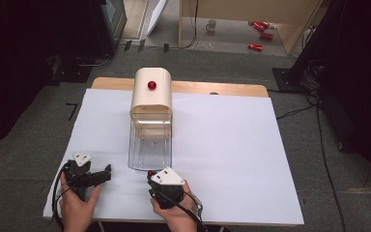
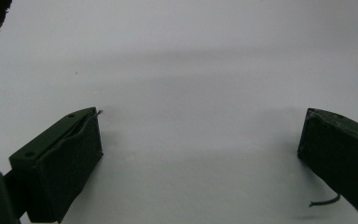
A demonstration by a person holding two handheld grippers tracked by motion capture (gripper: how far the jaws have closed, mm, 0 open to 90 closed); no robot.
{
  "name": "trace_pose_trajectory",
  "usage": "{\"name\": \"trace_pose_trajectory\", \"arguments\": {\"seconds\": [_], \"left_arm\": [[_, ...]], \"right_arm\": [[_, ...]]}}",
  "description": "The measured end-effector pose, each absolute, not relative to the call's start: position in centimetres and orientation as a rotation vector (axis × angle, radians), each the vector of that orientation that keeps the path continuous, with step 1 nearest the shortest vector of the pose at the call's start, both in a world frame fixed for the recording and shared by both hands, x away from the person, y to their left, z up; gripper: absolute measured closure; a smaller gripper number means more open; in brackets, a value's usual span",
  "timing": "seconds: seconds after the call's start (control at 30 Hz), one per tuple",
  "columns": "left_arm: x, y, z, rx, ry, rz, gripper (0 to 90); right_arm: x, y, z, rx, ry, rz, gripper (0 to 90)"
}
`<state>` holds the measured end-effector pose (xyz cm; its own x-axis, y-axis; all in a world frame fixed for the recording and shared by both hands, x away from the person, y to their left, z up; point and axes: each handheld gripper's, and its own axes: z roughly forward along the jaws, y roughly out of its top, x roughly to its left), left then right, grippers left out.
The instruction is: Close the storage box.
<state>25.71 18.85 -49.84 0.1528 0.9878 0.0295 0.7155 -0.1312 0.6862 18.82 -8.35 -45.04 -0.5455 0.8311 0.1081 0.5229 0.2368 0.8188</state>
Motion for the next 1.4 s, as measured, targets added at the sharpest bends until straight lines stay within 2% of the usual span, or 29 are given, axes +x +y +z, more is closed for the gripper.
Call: {"name": "trace_pose_trajectory", "arguments": {"seconds": [0.5,1.4], "left_arm": [[25.7,18.8,-49.9,1.906,1.617,0.675,0.0],[25.7,18.8,-49.8,1.909,1.618,0.673,0.0]], "right_arm": [[19.5,-8.1,-43.0,1.218,2.156,1.229,77.6],[24.7,-8.0,-41.0,1.238,2.061,1.187,78.6]]}}
